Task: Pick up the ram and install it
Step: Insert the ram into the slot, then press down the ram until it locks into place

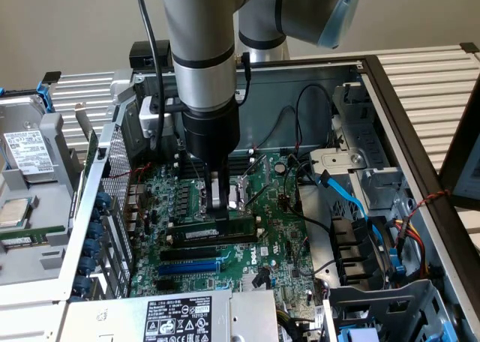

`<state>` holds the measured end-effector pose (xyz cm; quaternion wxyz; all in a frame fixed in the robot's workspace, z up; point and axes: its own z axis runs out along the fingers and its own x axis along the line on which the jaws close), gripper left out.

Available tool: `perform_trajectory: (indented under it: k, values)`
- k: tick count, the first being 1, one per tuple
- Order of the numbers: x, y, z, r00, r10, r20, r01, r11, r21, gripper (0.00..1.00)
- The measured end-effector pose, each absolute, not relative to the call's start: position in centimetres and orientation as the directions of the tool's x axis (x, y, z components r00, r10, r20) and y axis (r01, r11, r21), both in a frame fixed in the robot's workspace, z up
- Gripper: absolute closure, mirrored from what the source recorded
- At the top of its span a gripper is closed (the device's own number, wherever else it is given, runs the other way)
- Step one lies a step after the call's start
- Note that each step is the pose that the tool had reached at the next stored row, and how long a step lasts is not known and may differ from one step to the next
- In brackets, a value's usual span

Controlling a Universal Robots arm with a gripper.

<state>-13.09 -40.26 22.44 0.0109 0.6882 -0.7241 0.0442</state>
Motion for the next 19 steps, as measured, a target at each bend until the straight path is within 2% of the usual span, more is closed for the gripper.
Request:
perform_trajectory:
  k: [1, 2, 8, 19]
  values:
    - [-13.1, -40.3, 22.4, -0.052, -0.996, 0.076, -0.998, 0.049, -0.047, 0.85]
    - [-13.1, -40.3, 22.4, -0.052, -0.996, 0.075, -0.998, 0.048, -0.043, 0.79]
    - [-13.1, -40.3, 22.8, -0.048, -0.997, 0.067, -0.999, 0.049, 0.001, 0.79]
    - [-13.1, -40.3, 25.0, -0.048, -0.997, 0.064, -0.999, 0.049, 0.007, 0.79]
